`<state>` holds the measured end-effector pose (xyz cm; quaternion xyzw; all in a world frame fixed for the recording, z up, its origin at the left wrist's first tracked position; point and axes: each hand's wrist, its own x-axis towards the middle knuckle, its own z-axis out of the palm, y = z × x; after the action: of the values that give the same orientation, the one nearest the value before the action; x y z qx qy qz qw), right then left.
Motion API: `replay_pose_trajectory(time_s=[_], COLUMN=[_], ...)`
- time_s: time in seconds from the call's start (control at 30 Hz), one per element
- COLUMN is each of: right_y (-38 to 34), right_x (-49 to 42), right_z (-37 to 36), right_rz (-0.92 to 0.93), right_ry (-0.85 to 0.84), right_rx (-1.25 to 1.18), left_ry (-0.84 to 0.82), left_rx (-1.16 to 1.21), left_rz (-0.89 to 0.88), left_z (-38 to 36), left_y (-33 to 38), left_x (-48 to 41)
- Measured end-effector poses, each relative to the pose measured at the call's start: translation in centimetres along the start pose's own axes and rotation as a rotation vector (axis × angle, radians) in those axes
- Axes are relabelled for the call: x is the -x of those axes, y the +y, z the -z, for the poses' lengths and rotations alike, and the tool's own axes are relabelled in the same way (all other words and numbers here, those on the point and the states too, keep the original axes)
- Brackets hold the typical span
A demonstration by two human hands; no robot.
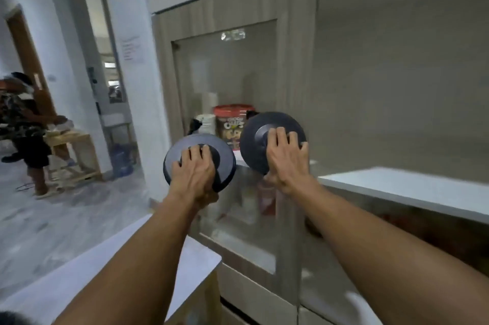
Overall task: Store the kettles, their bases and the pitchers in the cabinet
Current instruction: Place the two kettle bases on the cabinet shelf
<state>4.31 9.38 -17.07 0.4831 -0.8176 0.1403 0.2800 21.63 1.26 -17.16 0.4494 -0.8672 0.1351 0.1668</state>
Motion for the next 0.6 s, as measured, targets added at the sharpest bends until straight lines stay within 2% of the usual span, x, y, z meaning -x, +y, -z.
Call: replay_pose_trajectory(time_s=[0.1,0.27,0.4,0.6], right_y=[5.2,14.3,20.1,28.0], right_x=[2.9,7.2,9.3,9.7], right_z=[3.7,8.7,10.6,8.5], right_rz=[-0.122,-0.367,-0.516,-0.664], right_ry=[0.041,-0.016,-0.186,-0.456], right_rx=[0.133,0.26,0.258,0.186], left_ry=[0.092,0.094,-0.024,-0.16], left_rx=[0.08,0.134,0.158,0.232], left_rz=[-0.151,-0.441,-0.627,-0.73], left_z=[2.0,4.5,5.2,2.8], left_y=[4.8,14.9,21.9,30.8], left_x=[-0.4,0.1,-0.5,-4.2])
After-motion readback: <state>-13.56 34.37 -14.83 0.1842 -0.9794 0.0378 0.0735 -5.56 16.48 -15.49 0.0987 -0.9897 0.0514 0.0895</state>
